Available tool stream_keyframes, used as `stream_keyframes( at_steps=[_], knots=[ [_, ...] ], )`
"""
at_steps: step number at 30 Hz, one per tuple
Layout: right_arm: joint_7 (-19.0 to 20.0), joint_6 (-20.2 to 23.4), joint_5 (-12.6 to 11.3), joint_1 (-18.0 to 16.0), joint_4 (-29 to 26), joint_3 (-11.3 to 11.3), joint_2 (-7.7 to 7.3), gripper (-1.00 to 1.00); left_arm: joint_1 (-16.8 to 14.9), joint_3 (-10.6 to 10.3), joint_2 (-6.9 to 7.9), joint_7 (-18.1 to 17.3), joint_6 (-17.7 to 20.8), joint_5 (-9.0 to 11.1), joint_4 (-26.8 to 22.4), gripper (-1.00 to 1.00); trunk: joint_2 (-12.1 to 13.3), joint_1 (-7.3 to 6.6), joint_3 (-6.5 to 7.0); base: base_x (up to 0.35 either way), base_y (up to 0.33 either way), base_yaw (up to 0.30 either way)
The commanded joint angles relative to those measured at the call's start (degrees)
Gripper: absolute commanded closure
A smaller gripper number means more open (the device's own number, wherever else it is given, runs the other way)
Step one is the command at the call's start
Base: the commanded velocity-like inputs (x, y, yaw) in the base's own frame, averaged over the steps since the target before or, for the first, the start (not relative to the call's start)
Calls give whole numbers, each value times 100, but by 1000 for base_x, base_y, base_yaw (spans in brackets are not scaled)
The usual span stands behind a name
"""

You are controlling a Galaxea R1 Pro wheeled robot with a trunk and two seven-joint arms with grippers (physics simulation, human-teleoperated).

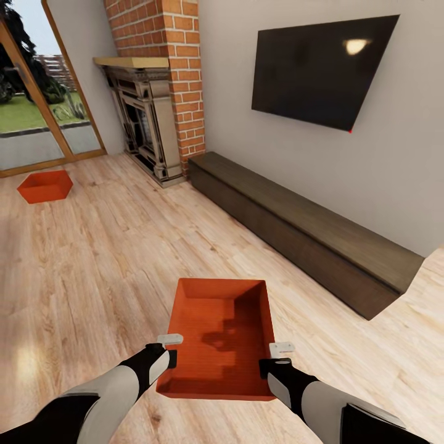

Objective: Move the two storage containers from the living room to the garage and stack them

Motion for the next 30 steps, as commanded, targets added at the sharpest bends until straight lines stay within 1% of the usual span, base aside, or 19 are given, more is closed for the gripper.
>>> stream_keyframes(
  at_steps=[1,30],
  knots=[
    [-42,34,93,-6,-21,-46,-33,100,5,-199,45,40,33,60,9,100,39,-23,14,0,0,0],
    [-42,29,93,-8,-21,-46,-33,100,3,-199,45,40,34,60,9,100,1202,-660,535,0,0,0]
  ],
)
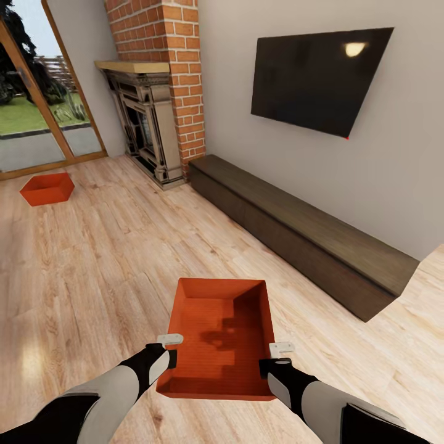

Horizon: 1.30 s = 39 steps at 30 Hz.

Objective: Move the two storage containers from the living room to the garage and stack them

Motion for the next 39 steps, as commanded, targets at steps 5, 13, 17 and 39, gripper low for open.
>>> stream_keyframes(
  at_steps=[5,13,17,39],
  knots=[
    [-42,35,104,-9,-22,-55,-33,100,3,-200,45,40,40,63,11,100,199,-110,86,0,0,0],
    [-46,38,104,-7,-22,-55,-31,100,3,-200,45,40,35,63,11,100,519,-286,229,0,0,0],
    [-48,39,104,-8,-22,-55,-25,100,3,-200,47,40,37,63,11,100,680,-374,301,0,0,0],
    [-58,32,104,-8,-22,-64,-33,100,4,-200,52,40,28,63,11,100,1482,-813,660,0,0,0]
  ],
)
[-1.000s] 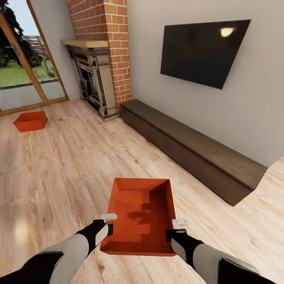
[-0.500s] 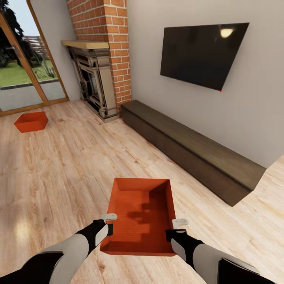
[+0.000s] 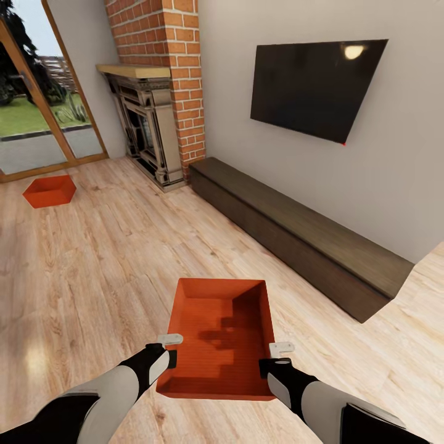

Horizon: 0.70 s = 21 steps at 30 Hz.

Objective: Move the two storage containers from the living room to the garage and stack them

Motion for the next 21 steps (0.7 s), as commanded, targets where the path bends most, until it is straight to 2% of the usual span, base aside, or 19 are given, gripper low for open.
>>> stream_keyframes(
  at_steps=[1,21],
  knots=[
    [-45,32,101,-8,-17,-66,-35,100,3,-180,48,42,36,36,8,100,-5,1,-6,0,0,0],
    [-42,30,101,-8,-16,-57,-29,100,3,-180,55,51,33,36,9,100,-5,1,-6,0,0,0]
  ],
)
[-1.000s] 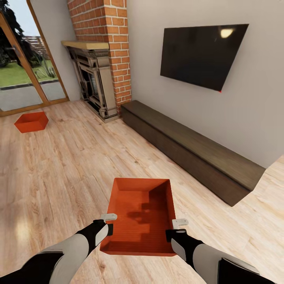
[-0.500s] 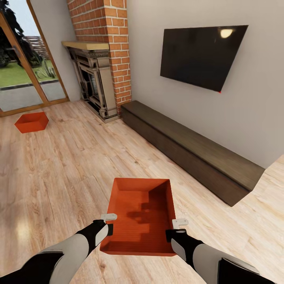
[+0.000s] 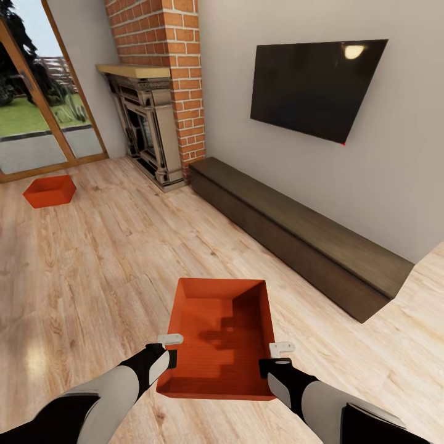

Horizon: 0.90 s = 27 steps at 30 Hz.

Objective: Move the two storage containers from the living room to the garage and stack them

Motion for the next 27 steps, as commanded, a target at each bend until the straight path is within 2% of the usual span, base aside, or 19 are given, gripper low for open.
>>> stream_keyframes(
  at_steps=[1,12,27],
  knots=[
    [-47,31,103,-7,-14,-63,-23,100,4,-178,62,43,37,28,7,100,-5,1,-6,0,0,0],
    [-65,38,99,-9,-10,-71,-24,100,2,-178,55,43,32,28,7,100,35,-21,20,0,0,0],
    [-78,40,103,-6,1,-71,-17,100,3,-180,55,43,35,27,14,100,35,-21,153,0,0,0]
  ],
)
